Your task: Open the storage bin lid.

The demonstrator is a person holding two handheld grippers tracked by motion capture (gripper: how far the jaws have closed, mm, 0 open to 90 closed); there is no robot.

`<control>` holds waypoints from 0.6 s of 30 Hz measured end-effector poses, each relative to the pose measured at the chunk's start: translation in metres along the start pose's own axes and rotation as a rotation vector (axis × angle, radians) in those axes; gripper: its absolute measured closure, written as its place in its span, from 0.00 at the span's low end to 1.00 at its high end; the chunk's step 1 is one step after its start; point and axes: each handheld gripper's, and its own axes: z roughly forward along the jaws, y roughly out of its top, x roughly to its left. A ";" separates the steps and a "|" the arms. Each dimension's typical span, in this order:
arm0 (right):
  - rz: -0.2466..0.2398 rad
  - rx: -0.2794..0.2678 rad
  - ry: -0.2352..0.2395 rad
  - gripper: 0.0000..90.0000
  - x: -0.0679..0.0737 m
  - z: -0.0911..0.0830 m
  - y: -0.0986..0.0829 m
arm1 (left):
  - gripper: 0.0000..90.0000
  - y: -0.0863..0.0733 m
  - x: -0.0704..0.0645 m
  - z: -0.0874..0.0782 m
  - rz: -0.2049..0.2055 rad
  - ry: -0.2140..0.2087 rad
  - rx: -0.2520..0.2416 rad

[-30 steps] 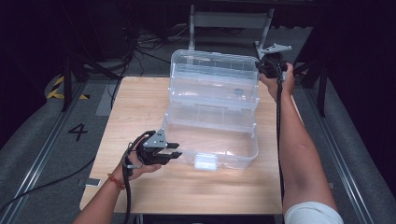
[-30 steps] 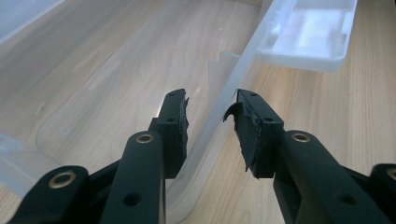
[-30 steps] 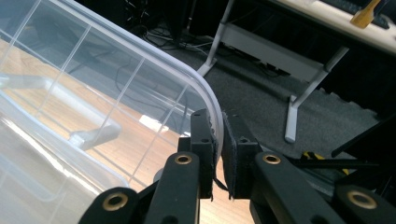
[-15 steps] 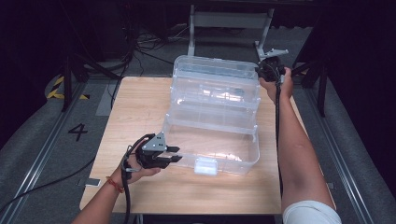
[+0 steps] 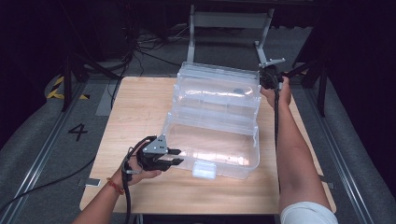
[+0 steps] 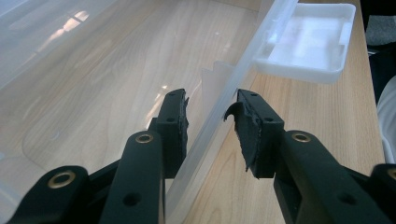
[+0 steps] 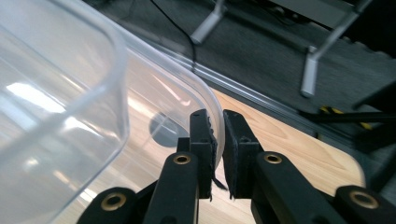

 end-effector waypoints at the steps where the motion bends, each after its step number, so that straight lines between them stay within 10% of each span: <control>1: 0.019 -0.009 0.016 0.93 -0.002 -0.001 -0.001 | 0.72 0.000 -0.001 0.000 -0.008 -0.002 -0.003; 18: -0.019 -0.041 0.013 0.85 -0.008 -0.023 -0.006 | 0.70 0.004 -0.004 0.007 -0.002 0.003 0.010</control>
